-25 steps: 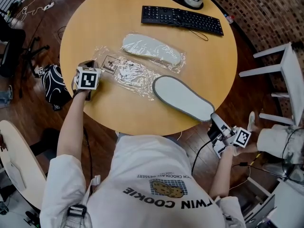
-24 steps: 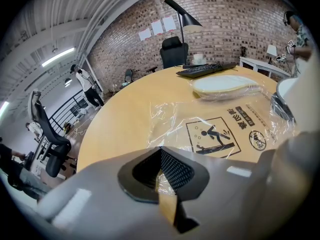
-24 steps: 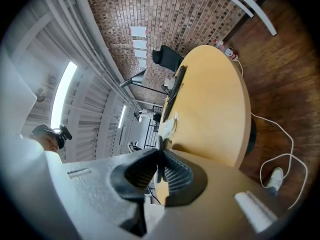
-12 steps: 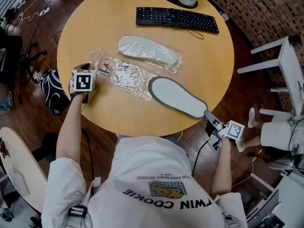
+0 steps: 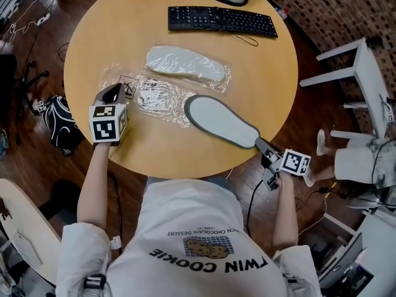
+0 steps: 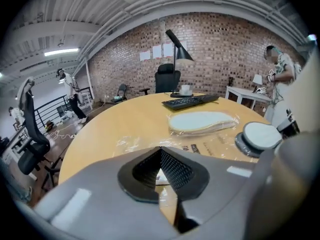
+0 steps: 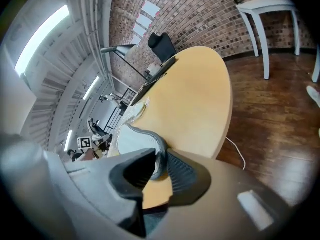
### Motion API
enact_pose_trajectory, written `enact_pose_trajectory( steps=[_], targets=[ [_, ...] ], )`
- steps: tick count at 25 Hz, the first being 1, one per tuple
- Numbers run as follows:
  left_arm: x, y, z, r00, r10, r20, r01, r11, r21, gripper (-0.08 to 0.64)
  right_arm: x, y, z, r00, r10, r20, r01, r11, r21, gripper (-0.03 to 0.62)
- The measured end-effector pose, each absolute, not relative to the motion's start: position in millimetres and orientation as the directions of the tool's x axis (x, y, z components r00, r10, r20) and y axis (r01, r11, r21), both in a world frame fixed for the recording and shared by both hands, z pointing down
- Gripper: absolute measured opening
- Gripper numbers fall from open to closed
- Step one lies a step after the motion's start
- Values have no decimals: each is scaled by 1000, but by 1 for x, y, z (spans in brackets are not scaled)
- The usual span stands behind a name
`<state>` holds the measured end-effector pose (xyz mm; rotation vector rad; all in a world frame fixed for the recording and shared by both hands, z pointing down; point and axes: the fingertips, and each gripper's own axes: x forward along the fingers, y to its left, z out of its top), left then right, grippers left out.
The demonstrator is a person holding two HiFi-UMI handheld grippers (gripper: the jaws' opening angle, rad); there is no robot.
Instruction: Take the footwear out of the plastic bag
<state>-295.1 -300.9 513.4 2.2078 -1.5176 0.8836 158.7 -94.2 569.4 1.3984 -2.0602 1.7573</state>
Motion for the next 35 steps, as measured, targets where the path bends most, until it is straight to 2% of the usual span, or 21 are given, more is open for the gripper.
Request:
enact_pose_trajectory(
  steps=[2,7,10,17,22,29,35],
  targets=[
    [-273,-290,505,307,-719,623,-904,-426,-45,5,154,-93,570,-584,-560,588,-674,-69,-735,60],
    [-236,-263,488,428,-703,568,-866,-498,37,5,155,-90,577,-500,-547,671,-759,-95,-644,63],
    [-216,-247,477,501,-682,533,-842,-527,118,5,150,-90,573,-448,-541,712,-816,-79,-573,90],
    [-148,-201,471,569,-647,507,-805,-564,183,5,150,-88,572,-469,-515,718,-838,4,-545,92],
    [-86,-162,476,562,-664,494,-817,-540,203,5,165,-76,570,-515,-523,679,-834,125,-537,92],
    [1,-113,484,413,-764,495,-910,-366,196,5,169,-85,566,-686,-441,578,-727,401,-557,92],
    [40,-63,476,294,-808,510,-955,-229,188,5,169,-81,560,-743,-390,544,-664,531,-526,92]
  ],
)
